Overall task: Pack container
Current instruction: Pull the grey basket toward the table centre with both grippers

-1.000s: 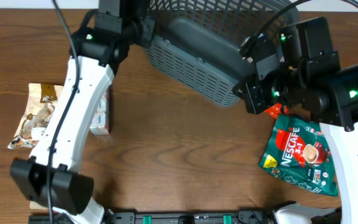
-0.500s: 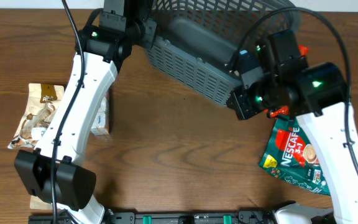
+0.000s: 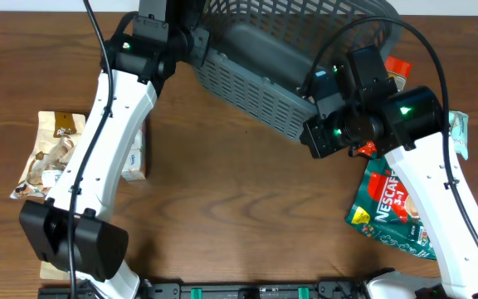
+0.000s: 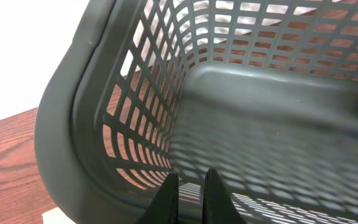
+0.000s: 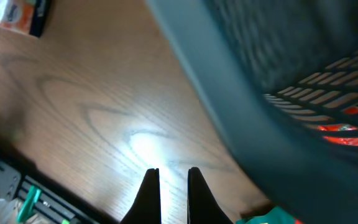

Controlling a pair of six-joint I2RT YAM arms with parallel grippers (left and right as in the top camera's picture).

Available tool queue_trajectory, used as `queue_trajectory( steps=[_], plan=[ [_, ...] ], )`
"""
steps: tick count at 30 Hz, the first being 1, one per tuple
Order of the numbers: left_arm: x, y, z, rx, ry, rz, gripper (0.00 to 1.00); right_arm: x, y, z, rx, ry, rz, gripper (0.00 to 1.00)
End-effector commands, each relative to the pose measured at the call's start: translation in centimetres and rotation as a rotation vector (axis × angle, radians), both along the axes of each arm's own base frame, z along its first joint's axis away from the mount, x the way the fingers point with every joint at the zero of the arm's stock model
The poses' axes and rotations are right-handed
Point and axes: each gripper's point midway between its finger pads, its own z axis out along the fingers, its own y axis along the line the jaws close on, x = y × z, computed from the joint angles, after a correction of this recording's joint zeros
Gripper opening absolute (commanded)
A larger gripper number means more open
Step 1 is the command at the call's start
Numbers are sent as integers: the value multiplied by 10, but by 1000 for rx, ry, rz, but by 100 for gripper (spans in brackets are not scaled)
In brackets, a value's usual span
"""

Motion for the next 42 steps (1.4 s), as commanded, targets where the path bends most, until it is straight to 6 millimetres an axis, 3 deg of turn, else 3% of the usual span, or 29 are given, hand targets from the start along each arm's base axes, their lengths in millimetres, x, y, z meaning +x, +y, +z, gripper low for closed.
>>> queue_trajectory(
  steps=[1,9,17,42],
  plan=[
    [-1,0,-3,22,14,-15,5,2,-1,-3,-18,-2,-23,1],
    [-9,4,-12,55,59,-18,6,5,-1,-2,-16,-12,-24,1],
    [-12,6,-16,78,73,-31,6,13,-15,-4,-86,-44,-88,1],
    [-39,18,-30,125,189,-15,6,58,-48,13,-139,-213,-280,2]
  ],
)
